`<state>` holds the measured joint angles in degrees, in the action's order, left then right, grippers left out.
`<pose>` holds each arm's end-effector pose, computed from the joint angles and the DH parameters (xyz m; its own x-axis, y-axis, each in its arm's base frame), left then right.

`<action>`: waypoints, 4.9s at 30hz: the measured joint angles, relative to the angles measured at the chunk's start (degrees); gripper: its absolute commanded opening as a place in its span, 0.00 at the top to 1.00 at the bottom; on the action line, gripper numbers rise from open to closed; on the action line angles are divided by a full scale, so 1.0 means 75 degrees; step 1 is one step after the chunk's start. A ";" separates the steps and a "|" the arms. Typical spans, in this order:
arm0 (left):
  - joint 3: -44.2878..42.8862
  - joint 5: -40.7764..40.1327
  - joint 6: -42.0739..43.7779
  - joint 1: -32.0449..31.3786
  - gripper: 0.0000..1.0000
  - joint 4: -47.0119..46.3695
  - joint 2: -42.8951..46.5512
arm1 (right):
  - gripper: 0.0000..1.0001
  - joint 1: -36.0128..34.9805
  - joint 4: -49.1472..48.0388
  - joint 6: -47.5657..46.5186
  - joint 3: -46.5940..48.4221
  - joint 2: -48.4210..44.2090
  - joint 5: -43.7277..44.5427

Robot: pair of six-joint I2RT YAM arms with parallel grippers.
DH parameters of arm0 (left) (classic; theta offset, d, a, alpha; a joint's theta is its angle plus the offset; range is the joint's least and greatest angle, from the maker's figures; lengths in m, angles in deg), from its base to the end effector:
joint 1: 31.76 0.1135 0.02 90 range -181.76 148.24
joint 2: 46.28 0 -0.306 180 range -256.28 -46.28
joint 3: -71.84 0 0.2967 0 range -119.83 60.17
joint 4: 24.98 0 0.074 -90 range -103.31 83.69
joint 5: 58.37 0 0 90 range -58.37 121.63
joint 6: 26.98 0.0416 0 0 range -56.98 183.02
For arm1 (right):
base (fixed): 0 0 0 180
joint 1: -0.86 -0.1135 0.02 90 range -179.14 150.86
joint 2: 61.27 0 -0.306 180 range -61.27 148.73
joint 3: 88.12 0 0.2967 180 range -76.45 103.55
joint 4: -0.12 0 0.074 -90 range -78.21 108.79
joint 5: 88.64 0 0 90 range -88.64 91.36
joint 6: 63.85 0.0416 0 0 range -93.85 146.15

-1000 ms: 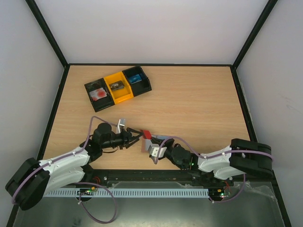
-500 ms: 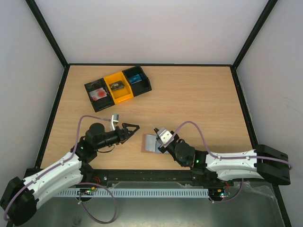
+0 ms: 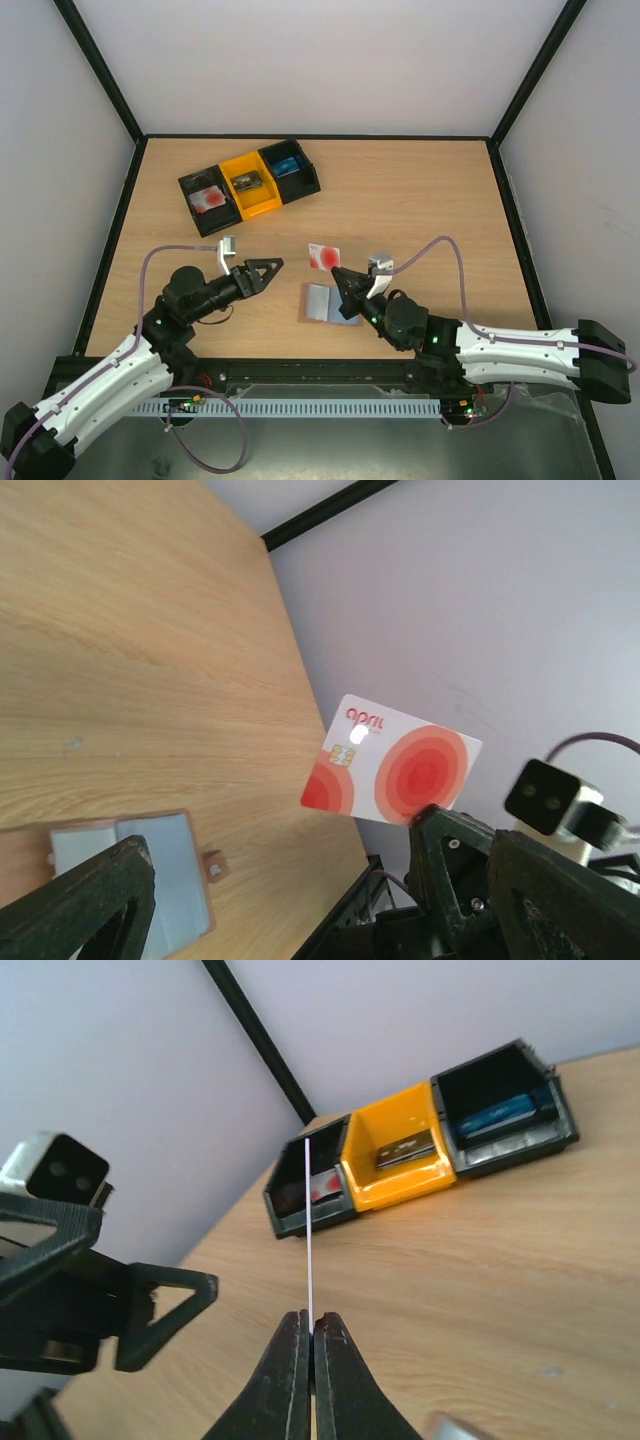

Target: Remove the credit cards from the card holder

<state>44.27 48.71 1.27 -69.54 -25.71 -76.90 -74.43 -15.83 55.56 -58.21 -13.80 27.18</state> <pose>0.1242 -0.1117 0.2490 -0.7353 -0.4954 -0.4625 0.3588 0.2943 -0.8858 0.0702 0.1960 0.2464 -0.3795 0.2954 -0.8768 -0.6586 0.5793 0.4802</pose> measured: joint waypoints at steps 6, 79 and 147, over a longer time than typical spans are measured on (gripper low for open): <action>0.0154 0.0458 0.0128 0.0000 0.12 -0.0685 0.0061 | 0.98 0.0009 -0.0219 0.1938 0.0000 -0.0230 -0.0533; -0.1355 -0.0242 0.0749 0.1017 0.97 0.0079 -0.1189 | 0.02 0.0041 0.2104 0.3348 -0.1110 -0.4130 -0.0478; -0.6102 -0.0772 0.3069 0.5843 0.96 0.1620 -0.9308 | 0.02 0.0041 0.3372 0.2594 -0.1169 -0.5027 0.0475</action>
<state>-1.49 42.92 24.28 -25.71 -13.56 -146.71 -74.12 9.46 75.01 -66.98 -51.51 30.75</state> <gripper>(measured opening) 0.033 0.975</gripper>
